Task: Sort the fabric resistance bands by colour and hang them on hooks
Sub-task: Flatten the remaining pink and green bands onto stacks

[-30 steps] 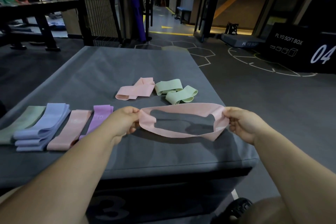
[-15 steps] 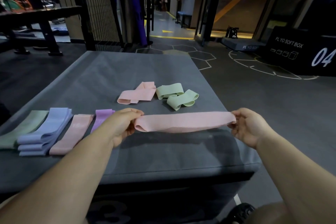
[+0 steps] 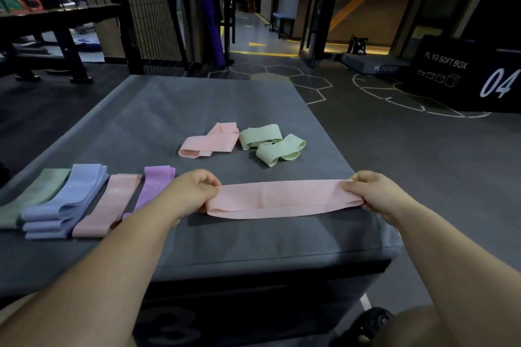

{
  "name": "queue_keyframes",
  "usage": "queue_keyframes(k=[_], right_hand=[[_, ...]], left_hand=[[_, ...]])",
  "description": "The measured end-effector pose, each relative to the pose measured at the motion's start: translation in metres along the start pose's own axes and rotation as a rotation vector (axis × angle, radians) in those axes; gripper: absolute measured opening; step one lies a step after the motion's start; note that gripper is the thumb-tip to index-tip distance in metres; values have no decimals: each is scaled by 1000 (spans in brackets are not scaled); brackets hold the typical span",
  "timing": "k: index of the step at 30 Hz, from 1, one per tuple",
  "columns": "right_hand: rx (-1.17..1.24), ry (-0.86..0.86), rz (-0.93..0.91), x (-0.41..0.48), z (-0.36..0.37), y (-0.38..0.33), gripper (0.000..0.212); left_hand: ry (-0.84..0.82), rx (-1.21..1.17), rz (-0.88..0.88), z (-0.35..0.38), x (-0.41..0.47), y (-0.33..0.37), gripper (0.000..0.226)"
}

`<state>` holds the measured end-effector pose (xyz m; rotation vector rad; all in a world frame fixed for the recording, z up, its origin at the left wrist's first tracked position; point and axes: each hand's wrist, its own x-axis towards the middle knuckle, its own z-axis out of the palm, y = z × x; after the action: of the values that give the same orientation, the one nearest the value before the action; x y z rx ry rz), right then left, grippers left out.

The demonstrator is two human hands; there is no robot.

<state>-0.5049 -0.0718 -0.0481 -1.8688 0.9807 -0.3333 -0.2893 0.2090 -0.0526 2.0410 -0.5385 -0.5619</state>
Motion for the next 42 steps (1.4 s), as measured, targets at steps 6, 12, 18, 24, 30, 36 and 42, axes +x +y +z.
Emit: queue_keyframes(k=[6, 12, 18, 24, 30, 36, 42], right_hand=[[-159, 47, -19, 1, 3, -2, 35], [-370, 106, -78, 0, 5, -4, 29], [-403, 178, -123, 3, 8, -3, 25], [-377, 177, -108, 5, 10, 2, 20], [-391, 201, -128, 8, 11, 3, 17], [-400, 207, -122, 9, 11, 3, 18], [-472, 182, -127, 7, 17, 6, 19]], left_hand=[[-72, -8, 3, -2, 5, -10, 9], [-50, 59, 39, -3, 6, -11, 25], [16, 77, 92, 0, 3, -7, 14], [10, 138, 116, 0, 5, -11, 8], [15, 198, 148, -2, 0, -7, 13], [-37, 286, 113, -6, -3, -4, 23], [-77, 400, 91, -9, -4, -4, 32]])
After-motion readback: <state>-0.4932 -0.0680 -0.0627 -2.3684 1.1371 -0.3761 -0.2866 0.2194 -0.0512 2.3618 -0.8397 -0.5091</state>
